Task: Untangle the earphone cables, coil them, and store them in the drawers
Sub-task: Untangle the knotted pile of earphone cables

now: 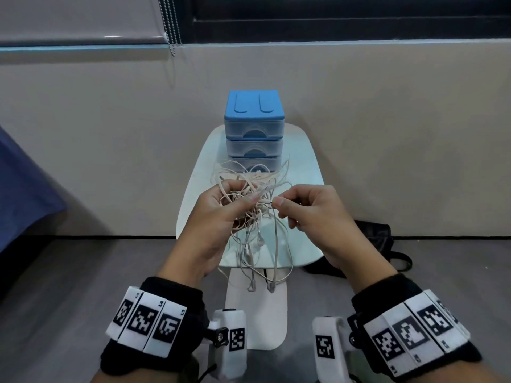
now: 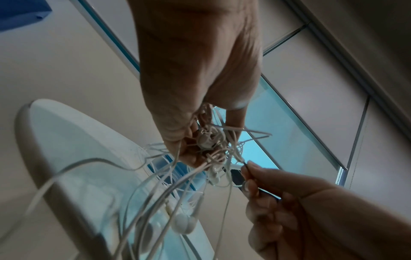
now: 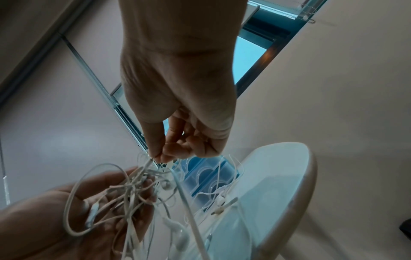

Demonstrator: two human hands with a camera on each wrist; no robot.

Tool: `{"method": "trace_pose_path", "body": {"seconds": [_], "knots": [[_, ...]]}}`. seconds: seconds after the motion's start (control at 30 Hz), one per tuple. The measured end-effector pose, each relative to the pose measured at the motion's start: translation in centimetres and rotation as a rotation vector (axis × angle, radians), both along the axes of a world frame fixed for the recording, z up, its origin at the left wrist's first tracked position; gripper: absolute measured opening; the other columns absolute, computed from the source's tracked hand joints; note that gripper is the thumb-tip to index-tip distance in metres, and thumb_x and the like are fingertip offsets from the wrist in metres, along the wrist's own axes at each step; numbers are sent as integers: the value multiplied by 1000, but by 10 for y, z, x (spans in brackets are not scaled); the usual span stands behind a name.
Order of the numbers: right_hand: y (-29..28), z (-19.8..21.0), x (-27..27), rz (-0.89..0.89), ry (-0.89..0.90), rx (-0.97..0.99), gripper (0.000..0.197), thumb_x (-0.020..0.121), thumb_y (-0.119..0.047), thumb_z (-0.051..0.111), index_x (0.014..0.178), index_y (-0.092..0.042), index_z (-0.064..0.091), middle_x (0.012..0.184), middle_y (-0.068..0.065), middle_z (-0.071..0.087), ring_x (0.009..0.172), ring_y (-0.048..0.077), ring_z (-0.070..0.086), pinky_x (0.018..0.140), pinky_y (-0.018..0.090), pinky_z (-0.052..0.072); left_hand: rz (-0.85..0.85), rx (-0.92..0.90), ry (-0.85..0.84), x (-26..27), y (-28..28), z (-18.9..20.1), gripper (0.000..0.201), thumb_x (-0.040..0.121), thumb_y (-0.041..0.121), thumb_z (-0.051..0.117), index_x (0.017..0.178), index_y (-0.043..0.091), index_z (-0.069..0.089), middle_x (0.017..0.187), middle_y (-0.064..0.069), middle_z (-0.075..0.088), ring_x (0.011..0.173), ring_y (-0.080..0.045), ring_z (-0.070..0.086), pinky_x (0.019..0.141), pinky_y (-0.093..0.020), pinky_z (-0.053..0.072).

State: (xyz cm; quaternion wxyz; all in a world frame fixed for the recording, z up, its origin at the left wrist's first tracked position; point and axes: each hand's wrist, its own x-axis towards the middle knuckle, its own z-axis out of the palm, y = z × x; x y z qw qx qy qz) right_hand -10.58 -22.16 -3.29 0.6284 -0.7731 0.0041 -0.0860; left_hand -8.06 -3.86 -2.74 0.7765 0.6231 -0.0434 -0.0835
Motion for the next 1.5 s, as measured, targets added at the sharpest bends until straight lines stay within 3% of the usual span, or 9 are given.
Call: {"method": "trace_pose_path", "body": {"seconds": [0.27,0.43,0.6,0.73,0.93,1.1,1.27,1.4,1.5], "knots": [[-9,5,-3,36,57,-41,12,92,-12,74,85,-2,74,70,1,68,59,10,54,54,14,40,148,-28,-25,7,11,3,15,88,1,73,101,8,70,87,-10,75,77,-21,69,77,-35,57],[-10,0,-8,58,164,-41,10,94,-8,68,86,-2,71,72,2,66,58,12,55,54,17,40,130,-40,-13,7,12,5,13,91,1,70,102,8,69,82,-7,74,67,-15,69,61,-24,56],[-1,-6,-11,230,279,-173,19,90,-15,76,108,-10,70,85,-2,64,64,9,58,55,13,40,111,-40,-23,5,11,11,11,93,1,69,100,10,69,79,-5,74,67,-15,69,57,-23,55],[3,-3,-13,326,257,-339,21,93,-21,73,91,0,70,79,-2,65,64,5,51,58,13,39,137,-42,-44,8,17,17,13,93,2,68,104,9,68,78,-3,74,69,-14,70,59,-24,56],[-1,27,-17,274,148,-11,20,101,-16,59,83,-8,64,88,5,74,79,13,58,77,30,39,213,-59,-47,15,29,14,17,93,1,69,110,5,68,85,-6,74,73,-17,70,78,-37,58],[-10,29,-14,175,129,42,27,102,-17,55,78,-13,64,82,12,72,73,20,59,75,34,39,180,-99,-39,13,28,17,12,96,0,63,107,4,67,77,-5,73,65,-16,69,59,-27,58],[-11,12,-4,98,202,-22,21,103,-19,55,91,-9,69,82,10,72,66,16,63,69,31,41,161,-74,-43,14,25,23,13,97,2,62,109,6,68,84,-8,73,71,-19,68,61,-28,57],[5,5,-1,-172,-27,-252,21,91,-9,65,106,-23,65,99,-4,67,86,11,65,74,21,47,158,-49,-36,16,22,22,16,97,3,63,113,5,67,87,-10,73,72,-20,69,63,-31,57],[22,8,-14,-195,-318,-255,22,84,2,62,88,-19,67,80,-5,66,71,7,59,63,17,44,158,-47,-25,16,20,22,12,97,3,64,108,8,67,83,-8,73,71,-20,69,63,-31,57]]}}
